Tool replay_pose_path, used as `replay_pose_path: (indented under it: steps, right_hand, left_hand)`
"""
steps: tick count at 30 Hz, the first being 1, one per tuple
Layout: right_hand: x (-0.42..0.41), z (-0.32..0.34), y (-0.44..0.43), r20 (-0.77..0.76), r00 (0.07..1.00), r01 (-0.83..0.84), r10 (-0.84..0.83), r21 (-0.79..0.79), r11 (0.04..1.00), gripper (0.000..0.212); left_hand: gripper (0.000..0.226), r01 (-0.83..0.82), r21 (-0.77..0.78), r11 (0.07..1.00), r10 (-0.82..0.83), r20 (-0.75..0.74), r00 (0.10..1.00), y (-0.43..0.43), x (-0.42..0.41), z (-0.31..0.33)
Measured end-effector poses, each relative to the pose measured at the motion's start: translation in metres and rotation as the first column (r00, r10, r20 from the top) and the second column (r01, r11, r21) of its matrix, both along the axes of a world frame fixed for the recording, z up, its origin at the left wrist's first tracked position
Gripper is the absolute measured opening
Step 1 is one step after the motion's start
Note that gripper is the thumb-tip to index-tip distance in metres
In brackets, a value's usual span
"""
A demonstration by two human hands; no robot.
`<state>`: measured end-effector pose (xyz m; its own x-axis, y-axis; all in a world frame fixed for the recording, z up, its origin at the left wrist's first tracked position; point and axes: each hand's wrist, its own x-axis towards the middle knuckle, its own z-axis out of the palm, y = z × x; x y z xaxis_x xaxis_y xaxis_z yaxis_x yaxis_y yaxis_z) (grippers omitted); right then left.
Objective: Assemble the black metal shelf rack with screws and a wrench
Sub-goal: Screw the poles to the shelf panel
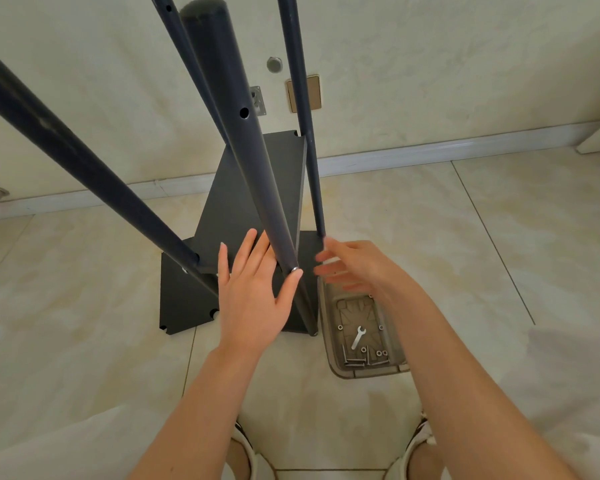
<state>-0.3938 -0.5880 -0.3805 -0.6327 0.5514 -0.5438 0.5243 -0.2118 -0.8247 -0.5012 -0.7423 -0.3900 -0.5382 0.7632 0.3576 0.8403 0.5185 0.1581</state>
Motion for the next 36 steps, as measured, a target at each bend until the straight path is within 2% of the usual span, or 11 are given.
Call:
replay_pose_path:
  steps: [4, 5, 6, 8, 9, 11, 13, 15, 21, 28, 36]
  right_hand:
    - [0.026, -0.062, 0.019, 0.129, 0.947, 0.308, -0.294, -0.098, 0.947, 0.023]
    - [0.032, -0.078, 0.021, 0.162, 0.925, 0.352, -0.343, -0.029, 0.935, 0.021]
    - [0.038, -0.094, 0.022, 0.198, 0.904, 0.363, -0.379, 0.112, 0.925, 0.020]
    - [0.049, -0.115, 0.021, 0.247, 0.857, 0.321, -0.452, 0.430, 0.844, 0.020]
    - [0.054, -0.122, 0.020, 0.259, 0.845, 0.282, -0.467, 0.526, 0.802, 0.020]
    - [0.059, -0.137, 0.021, 0.309, 0.848, 0.172, -0.430, 0.607, 0.776, 0.024]
    - [0.061, -0.148, 0.021, 0.384, 0.861, 0.079, -0.335, 0.549, 0.832, 0.038]
    - [0.060, -0.156, 0.020, 0.396, 0.878, 0.066, -0.268, 0.455, 0.888, 0.048]
    - [0.064, -0.173, 0.029, 0.473, 0.852, 0.008, -0.225, 0.418, 0.909, 0.020]
    - [0.082, -0.171, 0.052, 0.510, 0.783, 0.112, -0.357, 0.450, 0.886, 0.016]
    - [0.086, -0.172, 0.070, 0.403, 0.752, 0.285, -0.522, 0.515, 0.808, 0.014]
  left_hand:
    - [0.054, -0.001, 0.053, 0.999, 0.002, -0.008, 1.000, 0.001, 0.001, -0.002]
    - [0.054, 0.000, 0.061, 0.998, 0.000, -0.009, 1.000, 0.001, 0.000, -0.003]
    - [0.055, 0.003, 0.071, 0.998, -0.002, -0.012, 1.000, 0.000, 0.000, -0.003]
    - [0.057, 0.012, 0.092, 0.996, -0.010, -0.015, 1.000, 0.000, 0.000, -0.005]
    - [0.057, 0.014, 0.102, 0.995, -0.012, -0.016, 1.000, 0.000, -0.001, -0.005]
    - [0.057, 0.014, 0.115, 0.993, -0.012, -0.020, 1.000, 0.000, -0.001, -0.006]
    - [0.057, 0.014, 0.121, 0.993, -0.011, -0.021, 1.000, 0.000, -0.001, -0.008]
    - [0.058, 0.014, 0.132, 0.991, -0.010, -0.027, 1.000, 0.000, -0.001, -0.008]
    - [0.056, 0.019, 0.144, 0.989, -0.016, -0.021, 1.000, 0.000, 0.000, -0.010]
    - [0.056, 0.017, 0.138, 0.990, -0.019, 0.012, 1.000, 0.002, 0.001, -0.007]
    - [0.053, 0.030, 0.155, 0.987, -0.034, 0.024, 0.999, 0.001, -0.001, -0.009]
